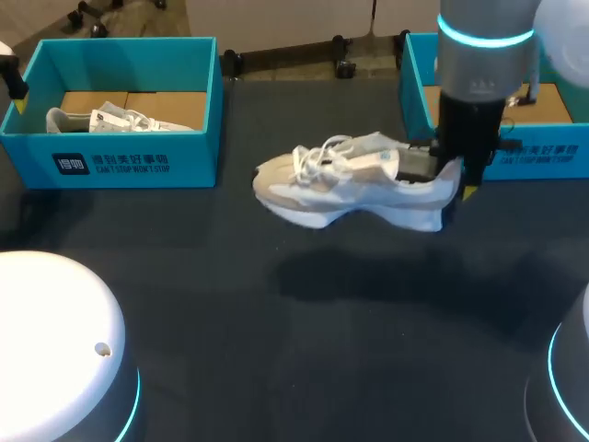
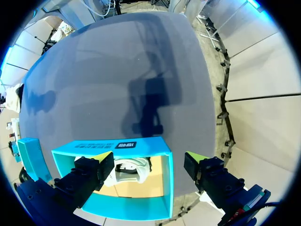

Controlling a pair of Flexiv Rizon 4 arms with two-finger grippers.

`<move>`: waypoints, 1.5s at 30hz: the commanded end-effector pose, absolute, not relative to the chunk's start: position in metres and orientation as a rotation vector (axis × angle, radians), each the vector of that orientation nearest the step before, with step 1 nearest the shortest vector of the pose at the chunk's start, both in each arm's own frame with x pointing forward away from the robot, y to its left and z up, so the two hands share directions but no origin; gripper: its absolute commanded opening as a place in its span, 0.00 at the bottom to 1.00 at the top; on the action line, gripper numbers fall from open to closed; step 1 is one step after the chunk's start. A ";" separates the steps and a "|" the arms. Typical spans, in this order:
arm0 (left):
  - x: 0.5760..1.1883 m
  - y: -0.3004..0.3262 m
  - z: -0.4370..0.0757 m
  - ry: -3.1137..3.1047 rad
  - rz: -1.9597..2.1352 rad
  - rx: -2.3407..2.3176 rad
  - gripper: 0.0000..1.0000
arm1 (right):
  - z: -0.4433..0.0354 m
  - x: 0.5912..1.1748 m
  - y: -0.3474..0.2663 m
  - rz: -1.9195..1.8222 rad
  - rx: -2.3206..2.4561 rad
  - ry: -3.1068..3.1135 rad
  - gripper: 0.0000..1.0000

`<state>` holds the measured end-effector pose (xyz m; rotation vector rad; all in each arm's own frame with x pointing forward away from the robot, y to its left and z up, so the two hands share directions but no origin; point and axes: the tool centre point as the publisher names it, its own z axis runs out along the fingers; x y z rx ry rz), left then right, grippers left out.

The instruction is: Take the shoe out of the shoebox, open the shoe tongue, remove and reinsert the insole, then place the shoe into the shoebox

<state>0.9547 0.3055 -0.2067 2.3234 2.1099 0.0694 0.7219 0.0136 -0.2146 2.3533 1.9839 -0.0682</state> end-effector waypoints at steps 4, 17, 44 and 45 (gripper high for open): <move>0.955 0.306 -0.206 2.109 0.072 2.325 1.00 | -0.249 0.687 0.044 -0.037 2.300 2.024 0.00; 0.955 0.306 -0.206 2.109 0.072 2.325 1.00 | -0.306 0.668 0.085 -0.056 2.258 2.076 0.00; 0.955 0.306 -0.206 2.109 0.072 2.325 1.00 | -0.360 0.659 0.095 -0.157 2.259 1.996 0.00; 0.955 0.306 -0.206 2.109 0.072 2.325 1.00 | -0.361 0.658 0.095 -0.148 2.260 1.997 0.00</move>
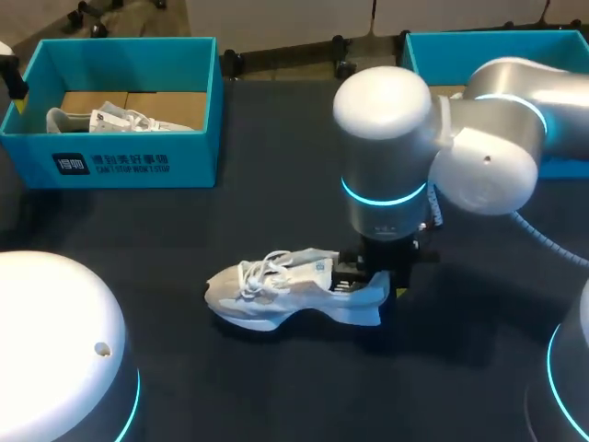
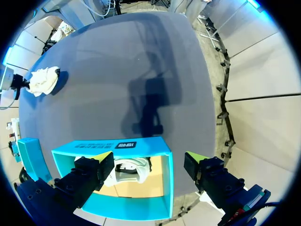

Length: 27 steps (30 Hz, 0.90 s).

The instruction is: Take the shoe out of the shoebox, open the shoe tongue, remove and reinsert the insole, then place the shoe into the shoebox

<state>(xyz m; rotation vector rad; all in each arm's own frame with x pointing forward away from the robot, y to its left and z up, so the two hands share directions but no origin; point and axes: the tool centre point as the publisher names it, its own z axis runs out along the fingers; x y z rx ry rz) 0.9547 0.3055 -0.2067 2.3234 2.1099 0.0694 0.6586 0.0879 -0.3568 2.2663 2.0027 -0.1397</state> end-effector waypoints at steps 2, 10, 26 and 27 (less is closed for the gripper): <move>0.955 0.306 -0.206 2.109 0.072 2.325 1.00 | -0.363 0.657 0.096 -0.160 2.258 1.992 0.00; 0.955 0.306 -0.206 2.109 0.072 2.325 1.00 | -0.380 0.651 0.091 -0.150 2.287 1.995 0.00; 0.955 0.306 -0.206 2.109 0.072 2.325 1.00 | -0.397 0.653 0.090 -0.168 2.294 2.009 0.00; 0.955 0.306 -0.206 2.109 0.072 2.325 1.00 | -0.397 0.653 0.089 -0.168 2.296 2.008 0.00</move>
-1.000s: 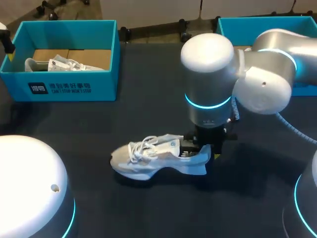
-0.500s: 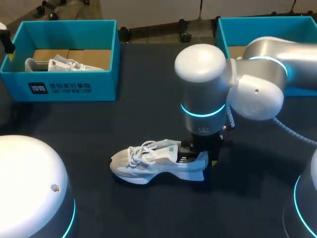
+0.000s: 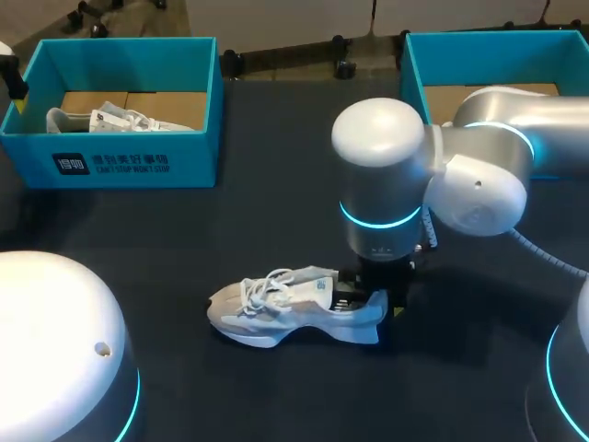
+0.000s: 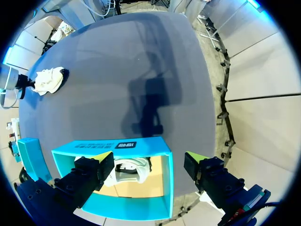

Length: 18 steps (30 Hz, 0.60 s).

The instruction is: Take the shoe out of the shoebox, open the shoe tongue, remove and reinsert the insole, then place the shoe into the shoebox

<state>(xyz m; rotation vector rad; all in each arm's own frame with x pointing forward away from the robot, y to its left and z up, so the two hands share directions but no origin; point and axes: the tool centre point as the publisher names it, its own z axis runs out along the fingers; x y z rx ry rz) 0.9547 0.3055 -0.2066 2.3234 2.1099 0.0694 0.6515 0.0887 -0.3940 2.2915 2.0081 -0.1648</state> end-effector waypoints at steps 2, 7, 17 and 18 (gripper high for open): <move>0.955 0.306 -0.206 2.109 0.072 2.325 1.00 | -0.396 0.653 0.089 -0.170 2.307 2.000 0.00; 0.955 0.306 -0.206 2.109 0.072 2.325 1.00 | -0.399 0.656 0.094 -0.176 2.315 2.008 0.00; 0.955 0.306 -0.206 2.109 0.072 2.325 1.00 | -0.365 0.653 0.091 -0.049 2.384 2.075 1.00; 0.955 0.306 -0.206 2.109 0.072 2.325 1.00 | -0.359 0.654 0.090 -0.038 2.385 2.083 1.00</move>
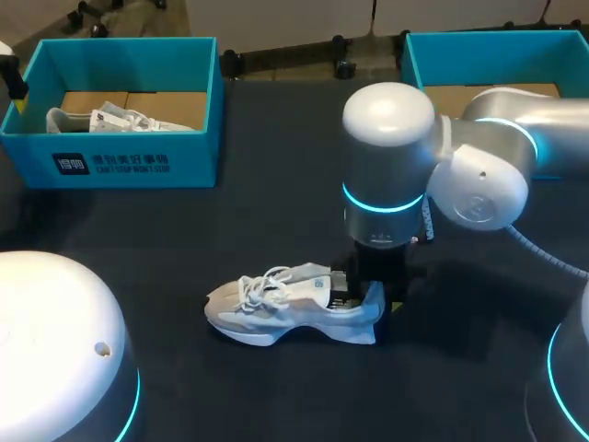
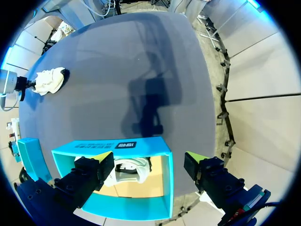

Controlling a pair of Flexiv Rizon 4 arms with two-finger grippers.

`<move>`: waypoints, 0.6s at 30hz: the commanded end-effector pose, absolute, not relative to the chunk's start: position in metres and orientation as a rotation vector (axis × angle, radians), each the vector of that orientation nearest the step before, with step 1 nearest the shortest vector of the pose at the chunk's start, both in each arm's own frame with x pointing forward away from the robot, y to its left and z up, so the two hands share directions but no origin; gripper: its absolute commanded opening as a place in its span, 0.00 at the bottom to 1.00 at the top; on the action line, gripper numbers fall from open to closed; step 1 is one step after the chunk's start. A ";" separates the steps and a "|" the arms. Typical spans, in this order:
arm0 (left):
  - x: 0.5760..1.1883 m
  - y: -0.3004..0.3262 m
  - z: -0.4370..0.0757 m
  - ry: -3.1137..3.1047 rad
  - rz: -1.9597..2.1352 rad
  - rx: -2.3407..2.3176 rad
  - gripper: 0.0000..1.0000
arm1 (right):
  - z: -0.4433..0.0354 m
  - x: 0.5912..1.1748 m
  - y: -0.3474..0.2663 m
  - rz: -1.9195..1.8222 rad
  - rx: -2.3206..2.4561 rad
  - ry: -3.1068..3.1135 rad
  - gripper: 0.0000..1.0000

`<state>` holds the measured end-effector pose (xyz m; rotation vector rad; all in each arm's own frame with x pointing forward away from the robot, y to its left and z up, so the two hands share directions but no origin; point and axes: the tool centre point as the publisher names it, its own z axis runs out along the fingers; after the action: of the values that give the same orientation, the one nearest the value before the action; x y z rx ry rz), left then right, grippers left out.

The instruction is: Take the shoe out of the shoebox, open the shoe tongue, remove and reinsert the insole, then place the shoe into the shoebox

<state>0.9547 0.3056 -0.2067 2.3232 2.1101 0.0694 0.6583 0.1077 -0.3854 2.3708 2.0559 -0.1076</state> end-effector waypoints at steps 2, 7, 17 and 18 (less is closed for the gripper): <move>0.955 0.306 -0.206 2.109 0.072 2.325 1.00 | -0.348 0.654 0.089 0.001 2.379 2.107 1.00; 0.955 0.306 -0.206 2.109 0.072 2.325 1.00 | -0.318 0.657 0.078 0.118 2.377 2.154 1.00; 0.955 0.306 -0.206 2.109 0.072 2.325 1.00 | -0.281 0.659 0.051 0.452 2.014 2.638 1.00; 0.955 0.306 -0.206 2.109 0.072 2.325 1.00 | -0.280 0.659 0.050 0.469 1.987 2.660 1.00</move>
<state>0.9547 0.3056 -0.2067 2.3233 2.1100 0.0694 0.6653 0.0809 -0.2904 2.0927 2.4171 0.1286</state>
